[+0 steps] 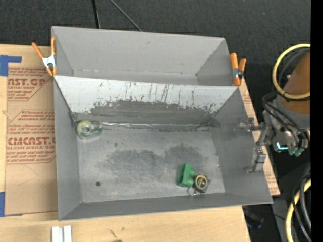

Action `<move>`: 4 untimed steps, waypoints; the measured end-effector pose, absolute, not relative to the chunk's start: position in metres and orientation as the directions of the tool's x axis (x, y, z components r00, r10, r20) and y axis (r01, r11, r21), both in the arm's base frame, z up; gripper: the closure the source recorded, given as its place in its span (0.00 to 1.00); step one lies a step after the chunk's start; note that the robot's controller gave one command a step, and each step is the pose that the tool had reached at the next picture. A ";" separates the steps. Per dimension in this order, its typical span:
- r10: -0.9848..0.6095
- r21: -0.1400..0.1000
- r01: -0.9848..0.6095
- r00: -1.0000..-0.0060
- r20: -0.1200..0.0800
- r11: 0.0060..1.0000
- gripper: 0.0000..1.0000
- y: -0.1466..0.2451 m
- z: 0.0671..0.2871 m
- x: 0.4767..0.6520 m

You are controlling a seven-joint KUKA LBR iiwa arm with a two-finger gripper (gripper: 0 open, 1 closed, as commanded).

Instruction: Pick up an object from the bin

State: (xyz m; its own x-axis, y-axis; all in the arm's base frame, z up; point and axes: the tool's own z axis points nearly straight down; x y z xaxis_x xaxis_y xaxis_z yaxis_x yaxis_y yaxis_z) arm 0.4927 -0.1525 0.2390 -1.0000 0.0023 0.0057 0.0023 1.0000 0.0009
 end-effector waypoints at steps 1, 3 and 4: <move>-0.001 -0.001 -0.001 -1.000 -0.002 1.000 1.00 -0.152 0.243 0.495; -0.401 0.002 -0.401 -0.916 0.001 0.916 1.00 -0.147 0.182 0.489; -0.636 0.003 -0.636 -0.772 -0.001 0.772 1.00 -0.094 0.148 0.493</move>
Offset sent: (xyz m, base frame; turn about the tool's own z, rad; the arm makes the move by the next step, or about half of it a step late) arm 0.0000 0.0000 0.0000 0.0000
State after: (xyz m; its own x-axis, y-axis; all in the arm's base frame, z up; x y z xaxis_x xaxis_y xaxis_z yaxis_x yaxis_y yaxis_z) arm 0.4929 -0.0939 0.1483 -0.7715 -0.6362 -0.0010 -0.6362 0.7715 0.0027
